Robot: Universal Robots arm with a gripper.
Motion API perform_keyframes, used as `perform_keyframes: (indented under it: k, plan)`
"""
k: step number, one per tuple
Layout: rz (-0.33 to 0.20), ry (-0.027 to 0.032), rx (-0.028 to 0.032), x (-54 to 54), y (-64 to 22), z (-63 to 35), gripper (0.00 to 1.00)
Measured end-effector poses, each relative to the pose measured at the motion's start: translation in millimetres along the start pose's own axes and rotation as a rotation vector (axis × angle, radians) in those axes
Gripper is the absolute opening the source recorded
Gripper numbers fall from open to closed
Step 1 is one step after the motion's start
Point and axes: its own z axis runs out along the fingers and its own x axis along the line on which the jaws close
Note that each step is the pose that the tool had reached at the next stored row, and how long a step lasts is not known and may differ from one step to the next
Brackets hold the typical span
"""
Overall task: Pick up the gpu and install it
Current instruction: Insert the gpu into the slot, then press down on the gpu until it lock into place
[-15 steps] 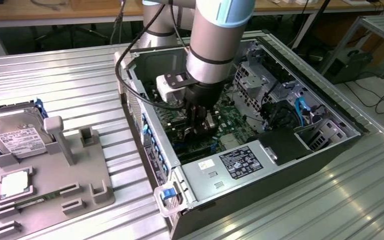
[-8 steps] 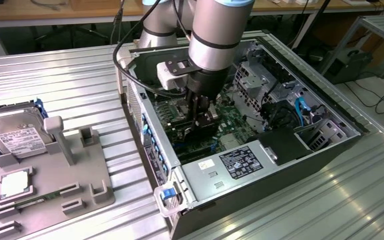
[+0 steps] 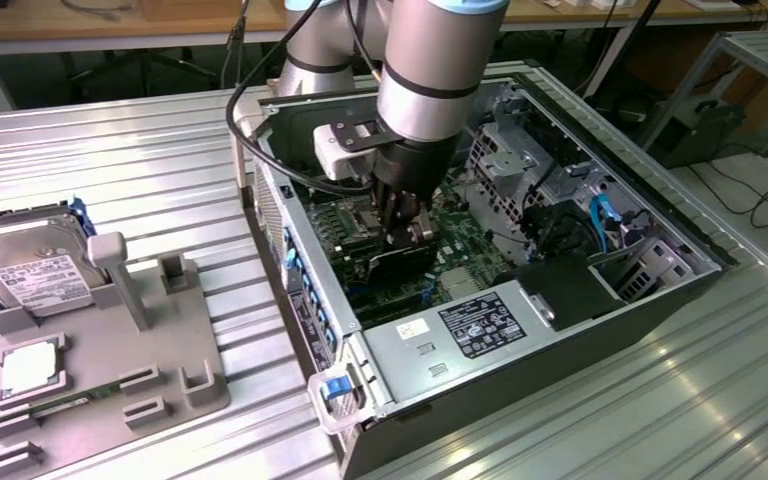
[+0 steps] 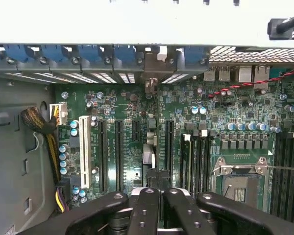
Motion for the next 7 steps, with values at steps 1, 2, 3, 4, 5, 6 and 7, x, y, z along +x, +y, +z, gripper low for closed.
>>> perform_keyframes:
  k: [1, 2, 3, 4, 5, 6, 7]
  plan:
    - [0.000, 0.0000, -0.0001, 0.0, 0.0, 0.0, 0.11]
    - [0.000, 0.0000, 0.0000, 0.0, 0.0, 0.0, 0.11]
    - [0.000, 0.0000, 0.0000, 0.0, 0.0, 0.0, 0.11]
    - [0.000, 0.0000, 0.0000, 0.0, 0.0, 0.0, 0.11]
    - [0.000, 0.0000, 0.0000, 0.0, 0.0, 0.0, 0.11]
    - [0.000, 0.0000, 0.0000, 0.0, 0.0, 0.0, 0.11]
    - [0.000, 0.0000, -0.0001, 0.0, 0.0, 0.0, 0.11]
